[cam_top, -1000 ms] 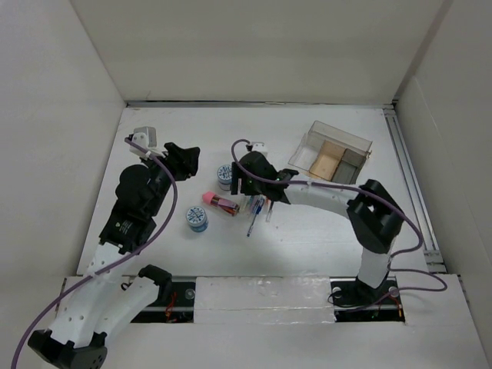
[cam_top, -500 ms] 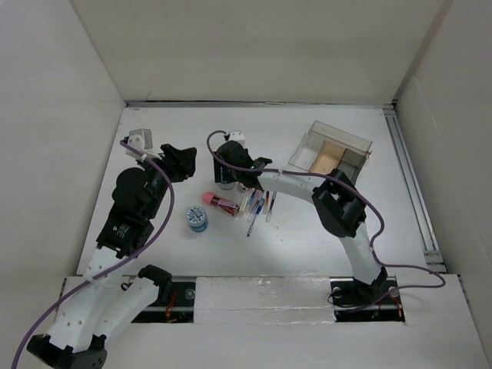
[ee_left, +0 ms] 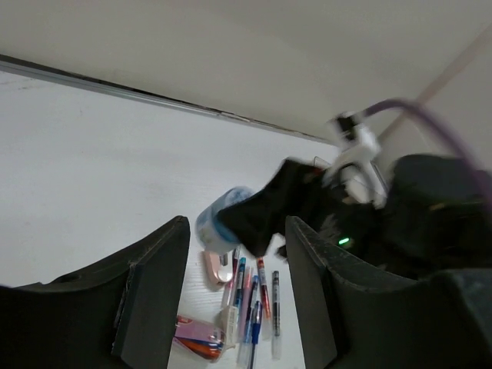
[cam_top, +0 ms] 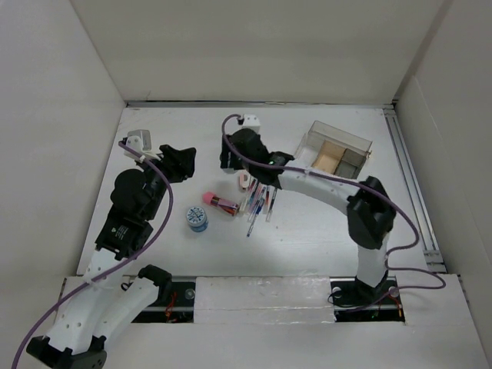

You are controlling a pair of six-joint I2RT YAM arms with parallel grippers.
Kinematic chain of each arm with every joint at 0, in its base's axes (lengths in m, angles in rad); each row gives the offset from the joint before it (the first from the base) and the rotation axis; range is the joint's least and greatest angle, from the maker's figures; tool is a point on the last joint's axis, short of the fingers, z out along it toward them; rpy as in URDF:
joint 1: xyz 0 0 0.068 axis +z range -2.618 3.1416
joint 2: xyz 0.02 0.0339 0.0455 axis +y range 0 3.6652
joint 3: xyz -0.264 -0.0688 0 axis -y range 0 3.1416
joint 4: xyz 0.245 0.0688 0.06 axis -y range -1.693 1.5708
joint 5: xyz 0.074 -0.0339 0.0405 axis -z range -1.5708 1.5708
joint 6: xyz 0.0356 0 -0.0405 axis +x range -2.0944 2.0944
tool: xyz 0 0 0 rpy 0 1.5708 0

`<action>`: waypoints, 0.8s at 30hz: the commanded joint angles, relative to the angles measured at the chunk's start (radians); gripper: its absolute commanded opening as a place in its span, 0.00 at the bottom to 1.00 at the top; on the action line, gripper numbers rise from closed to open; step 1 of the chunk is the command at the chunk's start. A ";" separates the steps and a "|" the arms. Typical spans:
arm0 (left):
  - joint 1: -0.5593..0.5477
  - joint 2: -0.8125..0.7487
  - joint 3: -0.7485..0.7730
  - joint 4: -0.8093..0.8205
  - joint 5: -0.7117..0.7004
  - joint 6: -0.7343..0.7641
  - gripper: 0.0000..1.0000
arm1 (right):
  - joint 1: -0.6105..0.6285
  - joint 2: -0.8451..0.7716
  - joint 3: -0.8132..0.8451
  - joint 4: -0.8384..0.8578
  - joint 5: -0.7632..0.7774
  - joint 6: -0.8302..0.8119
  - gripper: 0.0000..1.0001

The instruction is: Organize the desk

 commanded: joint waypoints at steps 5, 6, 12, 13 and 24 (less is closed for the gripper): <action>0.005 -0.007 -0.001 0.032 0.026 -0.005 0.49 | -0.241 -0.317 -0.172 0.133 0.083 0.064 0.41; 0.005 -0.006 -0.001 0.037 0.023 -0.005 0.49 | -0.270 -0.349 -0.197 0.136 0.077 0.072 0.41; 0.005 0.003 0.002 0.032 0.021 -0.005 0.49 | -0.500 -0.323 -0.216 0.149 0.002 0.110 0.40; 0.005 0.003 -0.001 0.034 0.018 -0.004 0.49 | -0.521 -0.306 -0.200 0.137 -0.001 0.109 0.41; 0.005 0.019 0.002 0.032 0.024 -0.002 0.49 | -0.675 -0.167 -0.093 0.105 -0.049 0.100 0.40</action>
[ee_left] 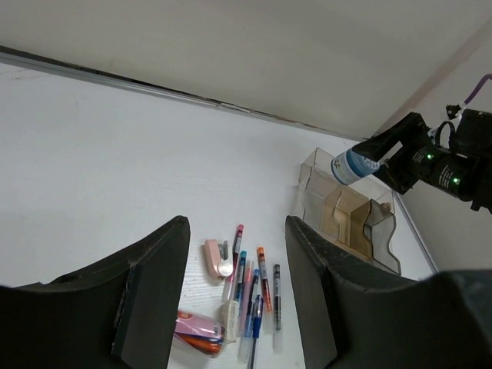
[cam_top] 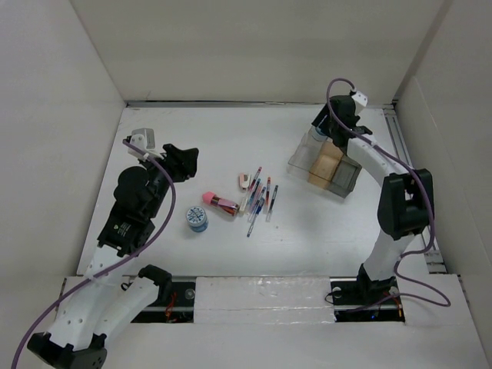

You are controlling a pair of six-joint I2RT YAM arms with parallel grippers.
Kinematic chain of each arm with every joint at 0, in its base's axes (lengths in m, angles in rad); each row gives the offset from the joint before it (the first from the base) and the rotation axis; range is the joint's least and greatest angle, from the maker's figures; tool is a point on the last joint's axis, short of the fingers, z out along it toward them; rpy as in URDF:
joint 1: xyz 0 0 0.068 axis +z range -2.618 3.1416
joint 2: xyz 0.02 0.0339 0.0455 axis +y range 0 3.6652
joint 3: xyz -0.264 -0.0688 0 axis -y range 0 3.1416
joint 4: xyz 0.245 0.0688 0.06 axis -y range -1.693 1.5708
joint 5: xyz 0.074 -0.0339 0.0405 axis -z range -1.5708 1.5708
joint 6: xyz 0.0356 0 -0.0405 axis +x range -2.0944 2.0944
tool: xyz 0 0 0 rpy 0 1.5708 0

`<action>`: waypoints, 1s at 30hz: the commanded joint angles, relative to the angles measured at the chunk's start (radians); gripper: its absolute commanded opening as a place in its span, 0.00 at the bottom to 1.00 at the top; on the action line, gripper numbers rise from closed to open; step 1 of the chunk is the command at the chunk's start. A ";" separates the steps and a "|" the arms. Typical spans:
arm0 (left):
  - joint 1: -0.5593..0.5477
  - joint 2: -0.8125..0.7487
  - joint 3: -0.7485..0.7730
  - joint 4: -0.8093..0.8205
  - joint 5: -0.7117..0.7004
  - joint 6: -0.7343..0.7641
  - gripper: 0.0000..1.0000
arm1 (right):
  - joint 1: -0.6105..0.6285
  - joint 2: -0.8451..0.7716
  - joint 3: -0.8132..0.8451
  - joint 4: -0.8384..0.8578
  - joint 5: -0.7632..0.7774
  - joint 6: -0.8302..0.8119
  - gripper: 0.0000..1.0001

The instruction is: Organize the desk

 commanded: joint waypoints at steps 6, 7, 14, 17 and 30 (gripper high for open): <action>0.005 0.002 0.002 0.035 0.014 0.001 0.49 | -0.070 0.072 0.147 0.072 -0.058 0.005 0.40; 0.005 0.001 0.001 0.038 0.008 0.001 0.49 | -0.070 0.082 0.161 0.066 -0.062 0.004 0.40; 0.005 0.004 -0.001 0.039 0.013 0.002 0.49 | -0.089 0.169 0.221 0.046 -0.055 -0.006 0.42; 0.005 0.016 0.006 0.030 0.017 0.002 0.49 | -0.089 0.178 0.218 0.064 -0.049 -0.003 0.43; 0.005 0.027 0.010 0.029 0.010 0.004 0.49 | -0.080 0.120 0.173 0.069 -0.085 0.011 0.86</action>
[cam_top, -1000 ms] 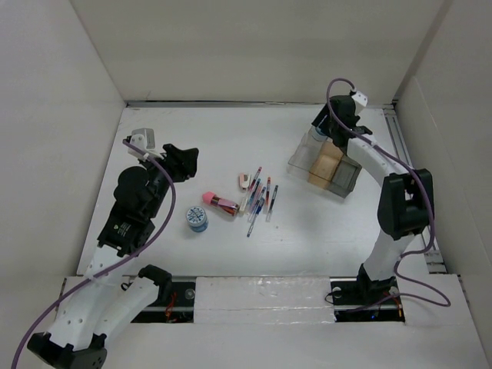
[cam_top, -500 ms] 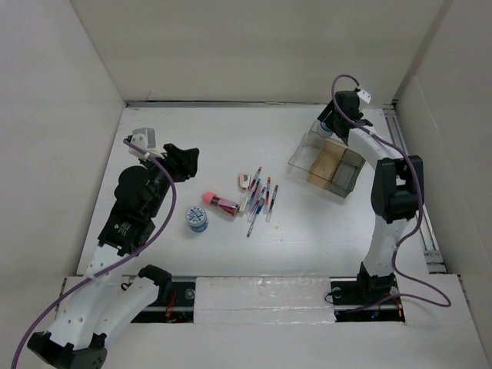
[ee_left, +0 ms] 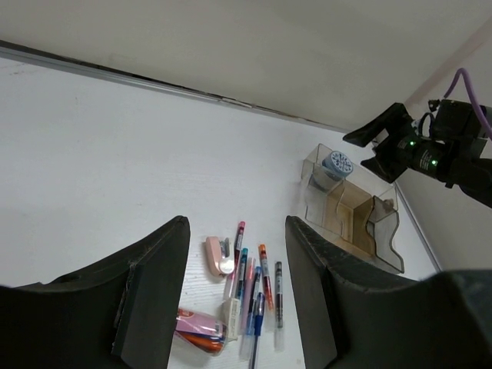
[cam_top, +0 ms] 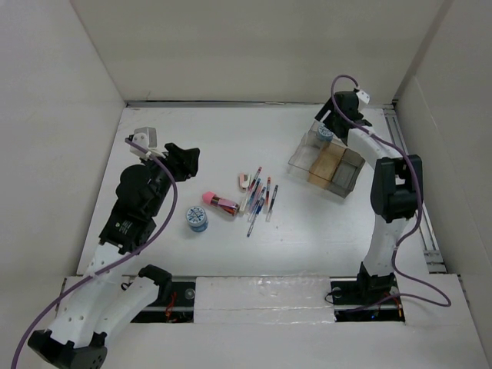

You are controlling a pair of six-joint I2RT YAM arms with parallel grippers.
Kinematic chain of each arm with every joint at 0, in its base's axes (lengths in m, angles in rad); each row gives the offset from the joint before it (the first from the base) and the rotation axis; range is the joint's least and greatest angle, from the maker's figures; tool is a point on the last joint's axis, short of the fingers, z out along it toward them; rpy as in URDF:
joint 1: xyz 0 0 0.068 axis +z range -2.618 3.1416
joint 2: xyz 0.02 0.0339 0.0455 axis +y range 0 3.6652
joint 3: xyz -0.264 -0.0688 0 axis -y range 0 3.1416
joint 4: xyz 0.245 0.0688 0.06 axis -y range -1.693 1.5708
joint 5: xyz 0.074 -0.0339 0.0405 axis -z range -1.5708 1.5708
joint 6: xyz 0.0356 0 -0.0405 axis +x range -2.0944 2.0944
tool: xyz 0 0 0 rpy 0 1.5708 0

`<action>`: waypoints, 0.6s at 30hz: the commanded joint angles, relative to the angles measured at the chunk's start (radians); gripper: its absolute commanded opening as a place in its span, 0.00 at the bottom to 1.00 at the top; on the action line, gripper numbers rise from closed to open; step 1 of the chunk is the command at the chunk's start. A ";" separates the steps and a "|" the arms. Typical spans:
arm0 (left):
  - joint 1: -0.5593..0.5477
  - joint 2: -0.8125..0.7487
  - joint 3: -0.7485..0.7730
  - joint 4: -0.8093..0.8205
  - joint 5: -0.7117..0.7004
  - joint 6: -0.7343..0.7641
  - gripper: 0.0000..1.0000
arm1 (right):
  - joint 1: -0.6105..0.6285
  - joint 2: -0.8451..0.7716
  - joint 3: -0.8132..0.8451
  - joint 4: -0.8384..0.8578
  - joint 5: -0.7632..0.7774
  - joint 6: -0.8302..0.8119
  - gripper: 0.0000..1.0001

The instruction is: Organize the desk

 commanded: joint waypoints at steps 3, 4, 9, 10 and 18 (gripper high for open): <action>0.005 0.002 0.006 0.039 -0.008 0.002 0.49 | 0.056 -0.132 -0.005 0.078 -0.044 -0.007 0.88; 0.005 0.001 0.007 0.039 -0.014 0.000 0.49 | 0.070 -0.156 -0.007 0.075 -0.030 -0.013 0.88; 0.005 -0.012 0.007 0.028 -0.068 -0.027 0.49 | 0.163 -0.265 -0.109 0.107 -0.172 -0.010 0.18; 0.005 -0.015 0.007 0.028 -0.095 -0.035 0.49 | 0.211 -0.288 -0.144 0.128 -0.277 -0.008 0.09; 0.005 -0.055 0.013 -0.046 -0.338 -0.136 0.63 | 0.726 -0.408 -0.418 0.305 -0.364 -0.089 0.18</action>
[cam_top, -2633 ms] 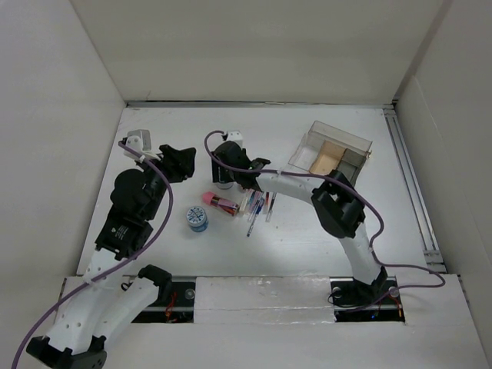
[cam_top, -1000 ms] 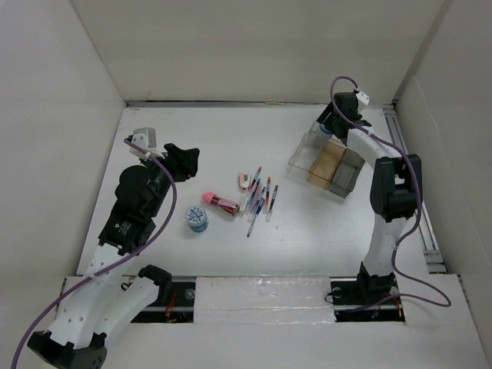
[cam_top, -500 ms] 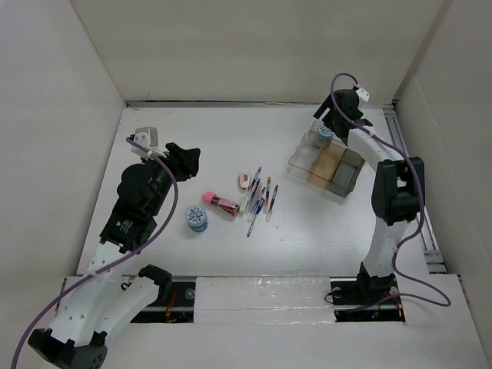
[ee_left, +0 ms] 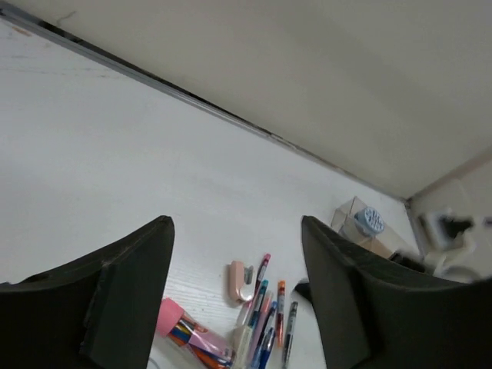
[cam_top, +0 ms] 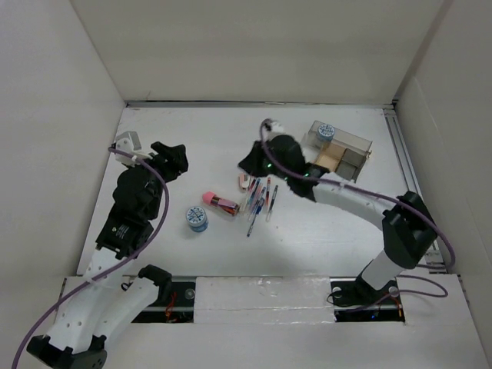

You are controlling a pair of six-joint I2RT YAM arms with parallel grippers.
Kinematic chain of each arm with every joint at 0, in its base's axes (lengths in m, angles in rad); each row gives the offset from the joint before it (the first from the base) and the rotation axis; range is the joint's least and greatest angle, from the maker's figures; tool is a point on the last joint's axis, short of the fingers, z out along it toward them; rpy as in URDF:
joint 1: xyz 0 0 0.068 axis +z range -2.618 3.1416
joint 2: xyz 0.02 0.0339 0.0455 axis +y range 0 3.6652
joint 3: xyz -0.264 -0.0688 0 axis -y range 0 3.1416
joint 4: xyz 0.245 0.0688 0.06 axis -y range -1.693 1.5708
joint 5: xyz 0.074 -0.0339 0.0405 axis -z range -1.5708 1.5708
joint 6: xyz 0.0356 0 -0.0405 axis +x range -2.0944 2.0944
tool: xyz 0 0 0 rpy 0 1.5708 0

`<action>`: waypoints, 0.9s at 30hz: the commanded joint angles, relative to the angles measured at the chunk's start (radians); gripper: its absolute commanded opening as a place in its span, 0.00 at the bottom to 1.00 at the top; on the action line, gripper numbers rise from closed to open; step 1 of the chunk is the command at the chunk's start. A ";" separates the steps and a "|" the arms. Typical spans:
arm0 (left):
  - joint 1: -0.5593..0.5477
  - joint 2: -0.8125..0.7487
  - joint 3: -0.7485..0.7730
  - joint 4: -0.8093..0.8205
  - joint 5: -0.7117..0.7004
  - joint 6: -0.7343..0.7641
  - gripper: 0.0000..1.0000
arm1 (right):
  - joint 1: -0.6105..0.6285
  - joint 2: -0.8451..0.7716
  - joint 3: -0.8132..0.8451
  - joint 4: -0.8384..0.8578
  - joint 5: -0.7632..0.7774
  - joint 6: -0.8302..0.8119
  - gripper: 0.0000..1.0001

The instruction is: Organize the desk

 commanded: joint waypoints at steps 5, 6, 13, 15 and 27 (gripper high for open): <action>0.005 -0.059 0.013 -0.022 -0.197 -0.075 0.72 | 0.347 0.080 0.029 0.029 0.019 -0.164 0.81; 0.005 -0.064 0.015 -0.027 -0.208 -0.076 0.72 | 0.377 0.118 0.045 0.028 0.019 -0.167 0.84; 0.005 -0.089 0.006 -0.021 -0.218 -0.075 0.72 | 0.446 0.283 0.169 -0.003 0.146 -0.181 0.90; 0.005 -0.092 0.002 -0.018 -0.210 -0.070 0.71 | 0.446 0.315 0.198 -0.021 0.161 -0.186 0.90; 0.005 -0.101 0.001 -0.014 -0.191 -0.061 0.70 | 0.509 0.499 0.342 -0.043 0.244 -0.210 0.90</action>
